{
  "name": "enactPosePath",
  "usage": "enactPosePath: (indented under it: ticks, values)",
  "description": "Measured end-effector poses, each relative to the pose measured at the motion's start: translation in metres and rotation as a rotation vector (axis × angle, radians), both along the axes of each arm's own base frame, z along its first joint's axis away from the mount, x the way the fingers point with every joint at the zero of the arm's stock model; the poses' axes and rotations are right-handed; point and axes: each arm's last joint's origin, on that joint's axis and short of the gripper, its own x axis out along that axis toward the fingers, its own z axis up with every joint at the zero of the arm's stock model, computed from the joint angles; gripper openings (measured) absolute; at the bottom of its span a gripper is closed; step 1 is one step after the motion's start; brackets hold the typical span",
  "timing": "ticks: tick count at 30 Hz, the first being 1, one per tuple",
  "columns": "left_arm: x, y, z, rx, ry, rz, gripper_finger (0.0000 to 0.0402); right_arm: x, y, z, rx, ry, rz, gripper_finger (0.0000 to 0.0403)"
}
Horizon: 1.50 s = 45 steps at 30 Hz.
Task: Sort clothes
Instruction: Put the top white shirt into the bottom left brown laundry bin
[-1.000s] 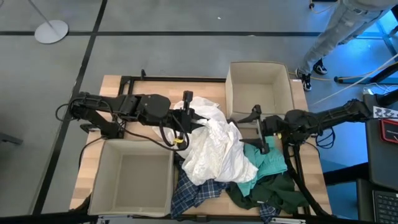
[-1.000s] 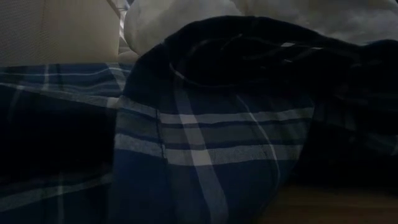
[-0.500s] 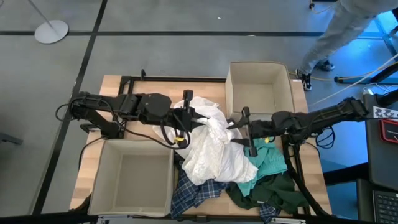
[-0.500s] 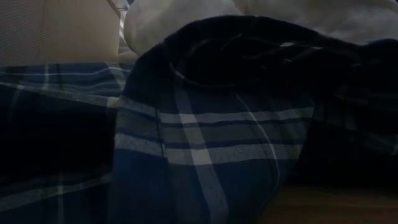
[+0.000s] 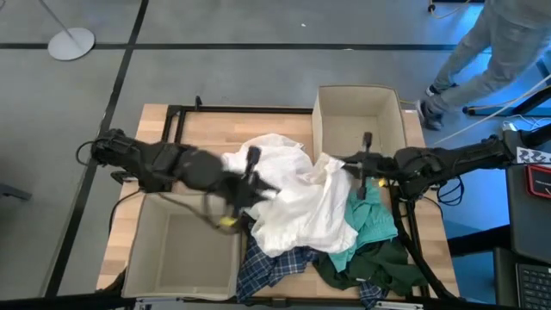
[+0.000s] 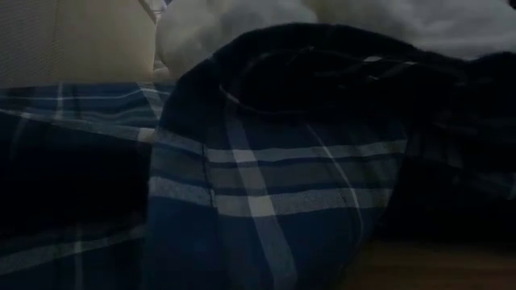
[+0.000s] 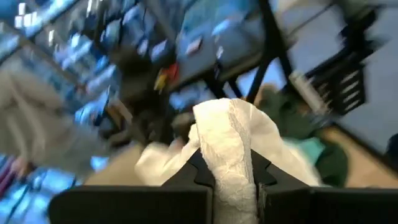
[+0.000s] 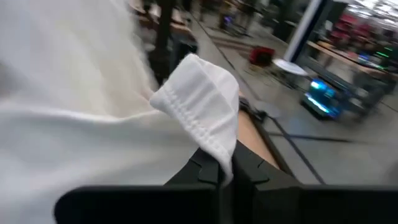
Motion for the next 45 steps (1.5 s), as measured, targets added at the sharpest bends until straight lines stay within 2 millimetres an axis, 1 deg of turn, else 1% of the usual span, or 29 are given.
enactPosePath:
  ticks: [2,4,6,9,12,14,18,22,26,29,32,35,38,40,45]
  values:
    - [-0.010,-0.008,0.013,0.012,-0.087,0.004,0.0017,-0.009,-0.004,-0.002,-0.010,0.033,-0.042,0.0008]
    - [-0.019,-0.012,0.024,0.039,-0.168,0.046,0.0017,-0.017,-0.007,-0.003,-0.007,0.056,-0.080,0.0014]
    - [-0.025,-0.012,0.034,0.074,-0.241,0.096,0.0017,-0.023,-0.009,-0.006,0.001,0.090,-0.111,0.0023]
    - [-0.034,-0.007,0.049,0.090,-0.345,0.138,0.0017,-0.030,-0.011,-0.012,0.031,0.142,-0.131,0.0028]
    - [-0.039,0.002,0.061,0.097,-0.426,0.178,0.0017,-0.035,-0.012,-0.019,0.067,0.213,-0.145,0.0024]
    - [-0.040,0.008,0.064,0.105,-0.443,0.213,0.0017,-0.038,-0.012,-0.026,0.086,0.278,-0.156,0.0020]
    - [-0.035,0.023,0.067,0.101,-0.471,0.290,0.0017,-0.045,-0.014,-0.036,0.135,0.375,-0.205,0.0020]
    - [-0.036,0.035,0.077,0.076,-0.570,0.349,0.0017,-0.049,-0.015,-0.042,0.217,0.426,-0.248,0.0030]
    - [-0.041,0.038,0.086,0.066,-0.657,0.371,0.0017,-0.052,-0.013,-0.049,0.305,0.486,-0.227,0.0036]
    - [-0.050,0.036,0.091,0.060,-0.686,0.370,0.0017,-0.051,-0.012,-0.058,0.320,0.529,-0.199,0.0037]
    - [-0.061,0.037,0.097,0.052,-0.706,0.407,0.0017,-0.051,-0.012,-0.065,0.315,0.550,-0.208,0.0038]
    - [-0.076,0.035,0.106,0.095,-0.749,0.442,0.0017,-0.051,-0.013,-0.071,0.310,0.546,-0.249,0.0038]
    - [-0.094,0.033,0.121,0.076,-0.814,0.468,0.0017,-0.050,-0.014,-0.078,0.302,0.546,-0.280,0.0047]
    - [-0.108,0.033,0.132,0.048,-0.847,0.464,0.0017,-0.048,-0.013,-0.078,0.303,0.539,-0.292,0.0063]
    - [-0.138,0.029,0.155,-0.064,-0.905,0.411,0.0017,-0.047,-0.013,-0.079,0.317,0.542,-0.288,0.0121]
